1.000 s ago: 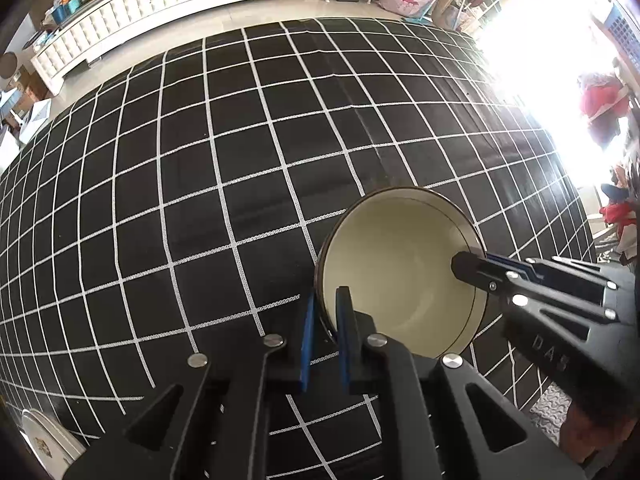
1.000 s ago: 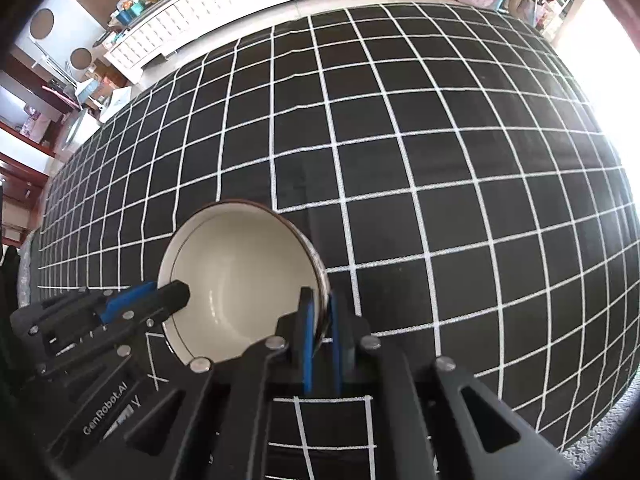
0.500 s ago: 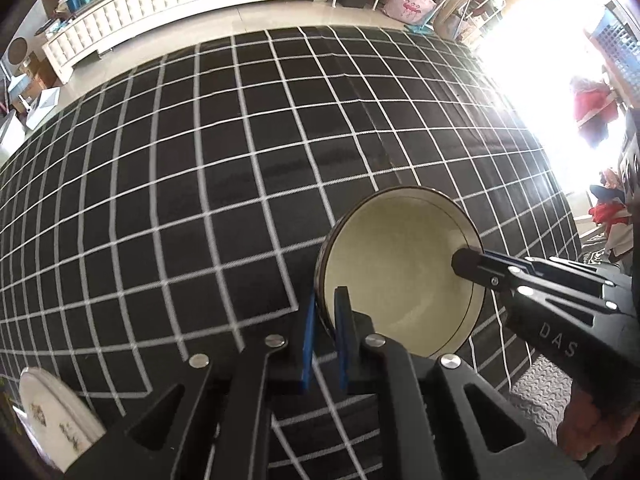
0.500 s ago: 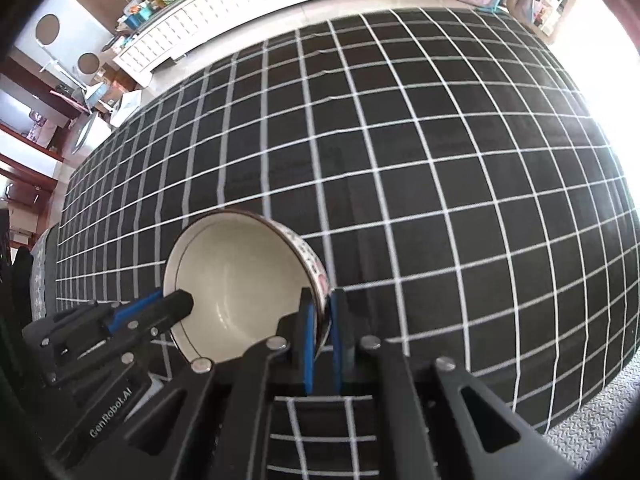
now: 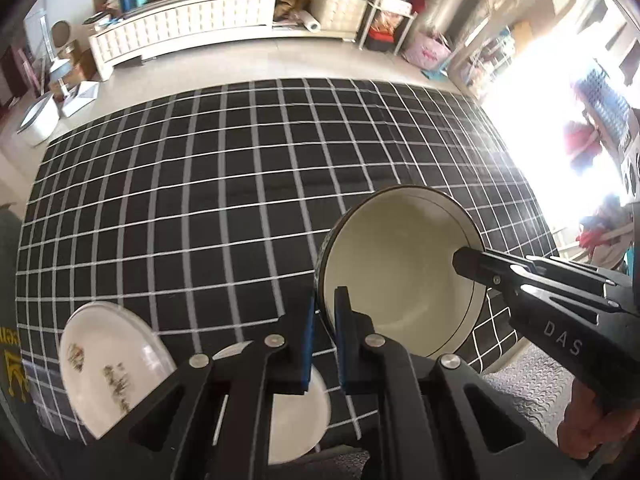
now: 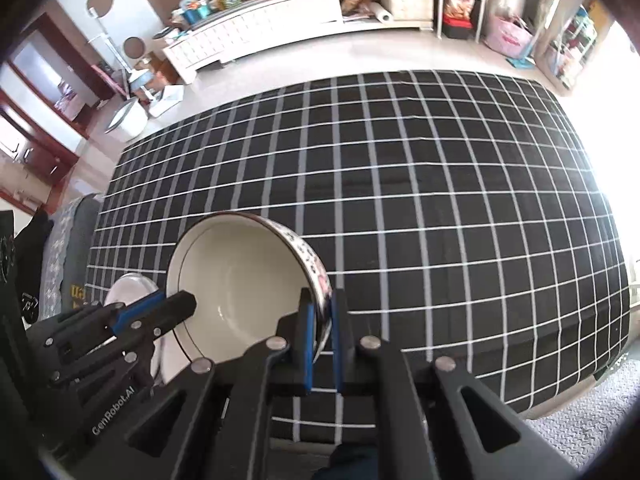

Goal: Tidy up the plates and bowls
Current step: 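Carry the speckled bowl with the left tool over the nested bowls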

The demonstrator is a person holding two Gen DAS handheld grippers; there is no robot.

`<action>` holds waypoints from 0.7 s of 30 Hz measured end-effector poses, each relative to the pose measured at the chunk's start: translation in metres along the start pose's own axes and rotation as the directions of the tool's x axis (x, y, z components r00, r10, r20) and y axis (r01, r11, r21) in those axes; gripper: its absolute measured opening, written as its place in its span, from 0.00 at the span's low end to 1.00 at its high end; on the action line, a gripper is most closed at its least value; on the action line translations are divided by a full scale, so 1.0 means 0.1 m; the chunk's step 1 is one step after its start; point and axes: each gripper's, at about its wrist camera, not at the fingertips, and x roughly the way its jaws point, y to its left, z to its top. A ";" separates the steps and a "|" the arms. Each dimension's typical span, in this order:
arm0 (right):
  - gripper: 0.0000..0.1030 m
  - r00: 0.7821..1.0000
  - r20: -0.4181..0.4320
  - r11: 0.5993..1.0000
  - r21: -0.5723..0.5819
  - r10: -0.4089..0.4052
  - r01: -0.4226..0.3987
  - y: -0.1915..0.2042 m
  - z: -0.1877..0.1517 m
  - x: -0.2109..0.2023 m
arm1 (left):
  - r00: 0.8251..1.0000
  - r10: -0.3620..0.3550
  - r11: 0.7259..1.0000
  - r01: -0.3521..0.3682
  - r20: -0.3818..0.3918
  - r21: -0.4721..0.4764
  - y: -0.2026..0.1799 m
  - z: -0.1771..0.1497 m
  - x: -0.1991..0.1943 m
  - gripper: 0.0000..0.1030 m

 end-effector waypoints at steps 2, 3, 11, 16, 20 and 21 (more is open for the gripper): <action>0.10 1.000 -0.003 1.000 -0.021 0.007 -0.007 0.14 -0.02 0.00 | 1.000 0.012 1.000 -0.012 0.013 -0.015 0.11 -0.04 -0.13 0.07; 0.10 1.000 -0.005 0.999 -0.031 0.010 -0.010 0.20 -0.03 -0.01 | 1.000 0.018 1.000 -0.017 0.017 -0.022 0.15 -0.03 -0.15 0.07; 0.10 1.000 -0.007 0.996 -0.083 0.026 -0.027 0.61 -0.12 0.01 | 0.999 0.030 0.996 -0.026 0.045 -0.082 0.54 -0.32 -0.46 0.07; 0.10 0.998 -0.052 0.995 -0.092 0.020 -0.024 0.71 -0.19 0.14 | 0.999 0.033 0.995 -0.030 0.027 -0.100 0.73 -0.56 -0.52 0.07; 0.10 0.997 -0.070 0.996 -0.091 0.007 -0.013 0.80 -0.29 0.18 | 1.000 0.028 0.995 -0.027 0.011 -0.100 0.76 -0.63 -0.49 0.07; 0.10 0.997 -0.077 0.996 -0.090 0.004 -0.011 0.80 -0.31 0.21 | 1.000 0.030 0.995 -0.029 0.008 -0.098 0.76 -0.65 -0.49 0.07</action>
